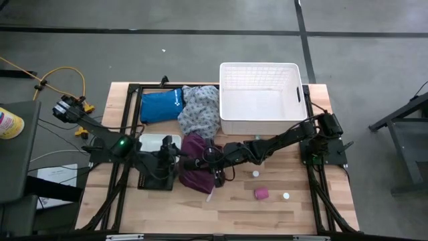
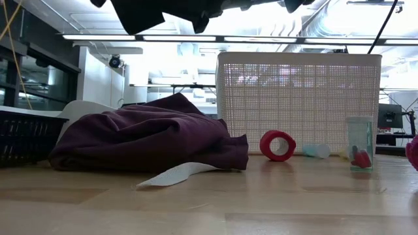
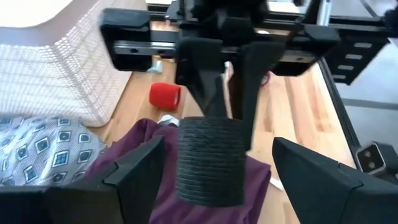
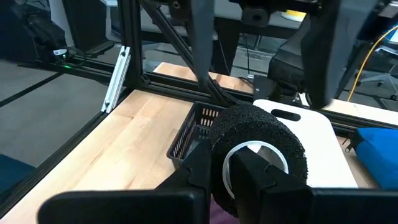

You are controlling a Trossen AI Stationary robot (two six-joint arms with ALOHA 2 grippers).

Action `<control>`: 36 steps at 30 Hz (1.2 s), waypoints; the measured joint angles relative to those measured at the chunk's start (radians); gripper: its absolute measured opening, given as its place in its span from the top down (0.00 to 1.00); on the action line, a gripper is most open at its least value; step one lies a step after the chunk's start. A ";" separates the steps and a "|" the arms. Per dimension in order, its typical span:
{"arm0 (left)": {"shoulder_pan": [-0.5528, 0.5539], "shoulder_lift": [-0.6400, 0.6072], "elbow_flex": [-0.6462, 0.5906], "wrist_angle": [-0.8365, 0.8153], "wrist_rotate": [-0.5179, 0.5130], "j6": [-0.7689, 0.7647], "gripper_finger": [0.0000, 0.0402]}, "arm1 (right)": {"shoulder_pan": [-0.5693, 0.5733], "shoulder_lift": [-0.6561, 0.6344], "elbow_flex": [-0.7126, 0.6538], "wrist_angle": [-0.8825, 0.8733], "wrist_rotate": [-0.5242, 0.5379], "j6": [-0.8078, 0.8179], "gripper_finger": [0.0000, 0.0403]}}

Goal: Pick & place medical supplies in basket/bin
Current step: Put the black bandage into the white bin

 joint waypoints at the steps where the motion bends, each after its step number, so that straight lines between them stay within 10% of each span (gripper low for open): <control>1: 0.005 0.000 0.000 0.000 0.004 -0.004 0.28 | 0.000 0.000 0.000 0.000 0.000 0.000 0.92; 36: 0.014 0.000 0.000 -0.047 0.053 -0.055 0.28 | 0.001 0.000 0.000 0.098 -0.026 0.000 0.92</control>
